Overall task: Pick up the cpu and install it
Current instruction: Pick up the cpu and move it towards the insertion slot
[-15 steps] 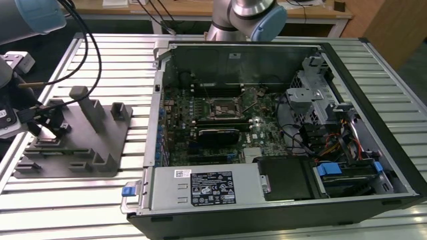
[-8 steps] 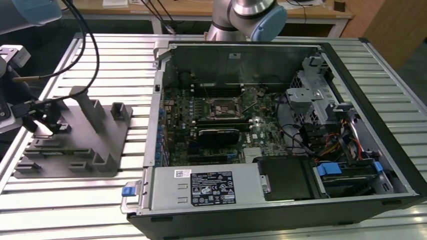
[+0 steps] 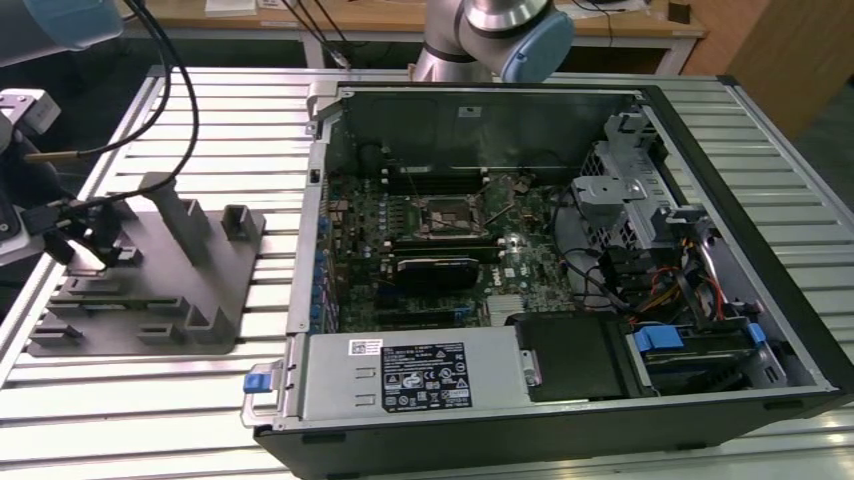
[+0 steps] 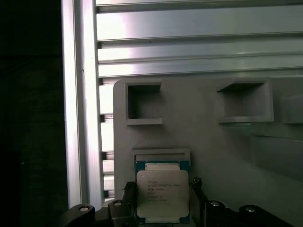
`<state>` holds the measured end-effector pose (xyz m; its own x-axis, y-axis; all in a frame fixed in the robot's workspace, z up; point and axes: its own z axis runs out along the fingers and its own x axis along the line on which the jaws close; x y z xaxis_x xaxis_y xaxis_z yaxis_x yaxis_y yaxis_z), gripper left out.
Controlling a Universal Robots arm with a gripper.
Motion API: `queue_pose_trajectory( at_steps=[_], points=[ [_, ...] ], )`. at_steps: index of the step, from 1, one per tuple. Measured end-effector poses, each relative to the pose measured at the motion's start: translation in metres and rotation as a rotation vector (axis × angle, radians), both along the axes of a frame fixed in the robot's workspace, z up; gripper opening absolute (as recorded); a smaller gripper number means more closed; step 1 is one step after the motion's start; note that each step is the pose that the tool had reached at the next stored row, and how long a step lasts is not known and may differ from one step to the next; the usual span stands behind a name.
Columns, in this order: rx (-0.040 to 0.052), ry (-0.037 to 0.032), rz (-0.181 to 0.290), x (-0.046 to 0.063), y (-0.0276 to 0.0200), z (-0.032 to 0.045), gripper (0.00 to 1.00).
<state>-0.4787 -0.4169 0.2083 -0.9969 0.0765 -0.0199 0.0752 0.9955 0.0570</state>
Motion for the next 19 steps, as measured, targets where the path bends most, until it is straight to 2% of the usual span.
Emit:
queue_pose_trajectory(
  at_steps=[13, 19],
  points=[
    [0.0000, 0.0004, 0.001, 0.000, -0.0001, -0.0161, 0.54],
    [0.0013, 0.0004, 0.002, 0.000, -0.0001, -0.0193, 0.54]
  ],
)
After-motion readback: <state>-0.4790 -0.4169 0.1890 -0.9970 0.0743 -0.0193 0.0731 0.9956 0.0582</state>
